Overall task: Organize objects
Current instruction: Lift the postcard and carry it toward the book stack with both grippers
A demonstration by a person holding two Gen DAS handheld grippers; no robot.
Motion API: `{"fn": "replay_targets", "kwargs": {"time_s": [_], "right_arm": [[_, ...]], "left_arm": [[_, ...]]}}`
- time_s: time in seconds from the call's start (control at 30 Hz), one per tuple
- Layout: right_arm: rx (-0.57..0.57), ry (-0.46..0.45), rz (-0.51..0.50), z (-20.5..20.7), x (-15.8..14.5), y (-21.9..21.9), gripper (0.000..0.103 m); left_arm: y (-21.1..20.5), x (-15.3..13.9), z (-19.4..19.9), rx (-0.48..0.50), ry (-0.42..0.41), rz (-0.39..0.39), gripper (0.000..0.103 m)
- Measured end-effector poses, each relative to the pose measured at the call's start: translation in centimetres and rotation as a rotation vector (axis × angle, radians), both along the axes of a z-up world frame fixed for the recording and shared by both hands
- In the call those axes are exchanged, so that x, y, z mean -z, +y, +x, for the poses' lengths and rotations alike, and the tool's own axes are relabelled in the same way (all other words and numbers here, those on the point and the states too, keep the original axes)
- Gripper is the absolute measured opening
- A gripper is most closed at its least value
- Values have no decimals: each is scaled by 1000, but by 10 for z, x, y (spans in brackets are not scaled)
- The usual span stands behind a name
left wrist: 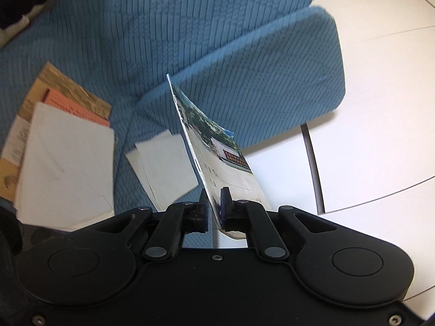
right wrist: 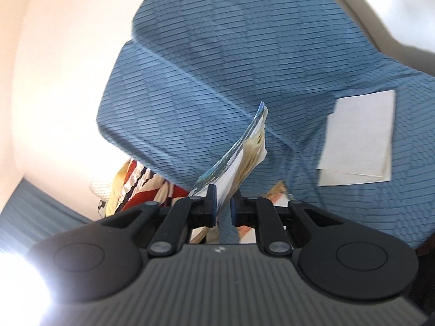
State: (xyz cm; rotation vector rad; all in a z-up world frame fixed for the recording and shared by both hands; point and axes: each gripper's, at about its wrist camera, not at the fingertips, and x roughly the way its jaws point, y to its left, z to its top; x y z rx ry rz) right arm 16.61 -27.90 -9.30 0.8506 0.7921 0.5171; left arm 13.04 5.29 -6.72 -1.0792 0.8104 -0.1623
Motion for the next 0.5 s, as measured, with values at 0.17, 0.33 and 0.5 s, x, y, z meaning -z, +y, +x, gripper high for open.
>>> {"fn": "replay_targets", "kwargs": {"time_s": [0.17, 0.33, 0.5], "right_arm": [[-39, -3, -7, 1, 1, 29, 13], [-82, 23, -27, 3, 17, 53, 13], [-123, 40, -67, 6, 38, 76, 13]], "left_arm": [[25, 5, -10, -19, 1, 21, 7], [46, 30, -17, -41, 27, 18, 7], [61, 58, -20, -58, 63, 37, 7]]}}
